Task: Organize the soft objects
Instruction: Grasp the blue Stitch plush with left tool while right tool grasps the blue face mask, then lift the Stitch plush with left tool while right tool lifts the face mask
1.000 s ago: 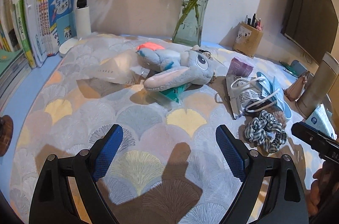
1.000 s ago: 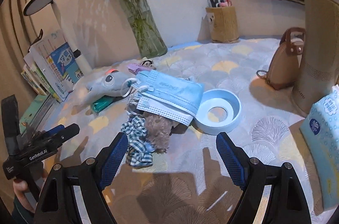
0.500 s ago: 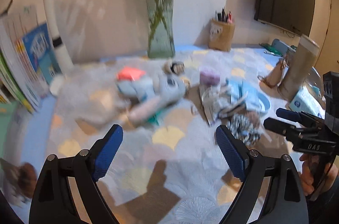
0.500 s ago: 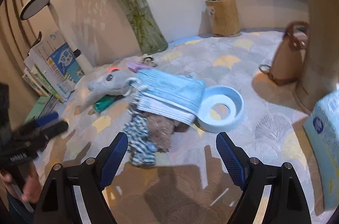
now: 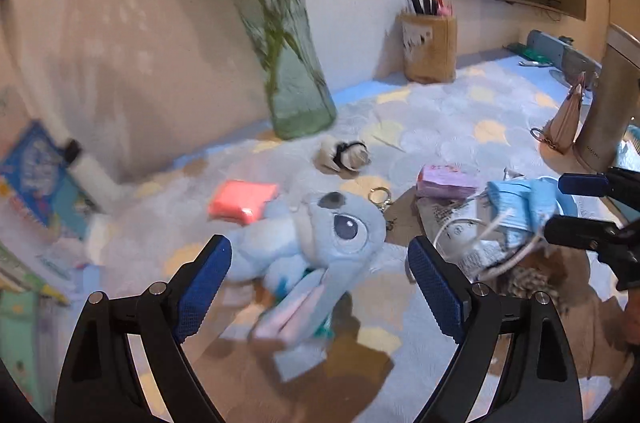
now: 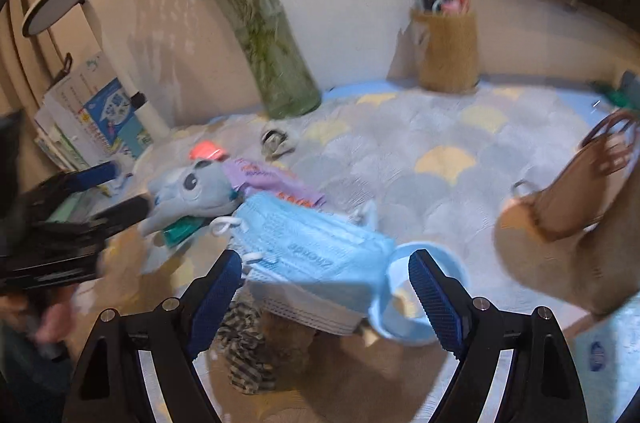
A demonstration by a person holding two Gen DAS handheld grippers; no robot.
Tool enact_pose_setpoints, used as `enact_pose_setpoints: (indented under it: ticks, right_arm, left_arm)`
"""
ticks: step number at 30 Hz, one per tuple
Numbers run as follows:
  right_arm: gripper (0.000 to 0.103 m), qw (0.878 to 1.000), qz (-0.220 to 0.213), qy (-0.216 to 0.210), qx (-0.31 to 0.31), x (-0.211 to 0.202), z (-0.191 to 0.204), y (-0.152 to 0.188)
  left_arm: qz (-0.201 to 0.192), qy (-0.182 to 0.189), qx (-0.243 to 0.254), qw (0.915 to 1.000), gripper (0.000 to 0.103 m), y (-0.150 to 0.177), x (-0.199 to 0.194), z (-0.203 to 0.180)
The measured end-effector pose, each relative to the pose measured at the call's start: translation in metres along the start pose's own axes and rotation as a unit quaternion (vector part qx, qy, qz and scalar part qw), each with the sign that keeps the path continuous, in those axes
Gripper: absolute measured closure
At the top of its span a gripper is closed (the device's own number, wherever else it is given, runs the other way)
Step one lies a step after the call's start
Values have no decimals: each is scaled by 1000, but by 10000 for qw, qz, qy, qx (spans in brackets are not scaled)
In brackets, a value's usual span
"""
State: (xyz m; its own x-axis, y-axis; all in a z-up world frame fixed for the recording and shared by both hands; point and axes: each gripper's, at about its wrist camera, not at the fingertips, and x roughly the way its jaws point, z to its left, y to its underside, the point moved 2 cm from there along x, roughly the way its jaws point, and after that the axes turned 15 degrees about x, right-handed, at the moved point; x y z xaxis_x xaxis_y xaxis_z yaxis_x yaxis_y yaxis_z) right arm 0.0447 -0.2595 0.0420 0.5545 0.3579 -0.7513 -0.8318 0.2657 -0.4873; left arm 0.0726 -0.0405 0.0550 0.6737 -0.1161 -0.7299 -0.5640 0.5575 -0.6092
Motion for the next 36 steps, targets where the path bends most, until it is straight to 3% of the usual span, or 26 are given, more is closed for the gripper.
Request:
enact_pose_setpoints:
  ticks: [3,7,8,9,10,11,14,16,21,27,28,31,34,36]
  right_arm:
    - [18,9998,-70,151,-110,5,1,-1]
    - [18,9997,-31,224,-94,16,-2,-2]
    - [18,9998,-1,207,-75,18,-3,-2]
    - [20,9998,13,184,-67,20,-4,-1]
    - [29,9999,15,89,-75,21,-3,0]
    - [41,10000,10,-36,-77,20,-2,1]
    - [60,9995,-206,18,-239,15,4,4]
    - [70,9988,-325,61,-366,10,9,6]
    - [71,9969,-695,-22,-378,-15,16,5]
    - [71,9938,-1070,-164,-266,-57,24,7]
    - [71,9931,-1123,-206,-261,-65,25,9]
    - [71,9922,-1197,-187,-311,-86,29,18]
    - [71,9931,-1138,-155,-225,-104,25,30]
    - [71,9948,-1002,-74,-137,-106,22,37]
  left_arm:
    - [23,407,-13,9992,14,-4,20,5]
    - [156,312,-58,9994,15,-7,40,5]
    - [148,270,-50,9995,17,-8,42,5]
    - [124,219,-20,9997,31,-8,42,3]
    - [103,194,12,9998,38,-8,42,3]
    - [53,325,26,9995,51,-8,40,2]
    - [-58,138,150,9998,60,-9,34,-4]
    - [-208,72,36,9998,61,-9,28,-2]
    - [-704,465,-713,9939,61,-6,-11,25]
    - [-937,706,-1177,9861,61,7,-68,40]
    - [-850,678,-1224,9865,61,10,-76,39]
    - [70,230,-1401,9898,61,25,-86,34]
    - [145,237,-1704,9850,61,44,-95,29]
    - [297,372,-2125,9760,61,61,-86,19]
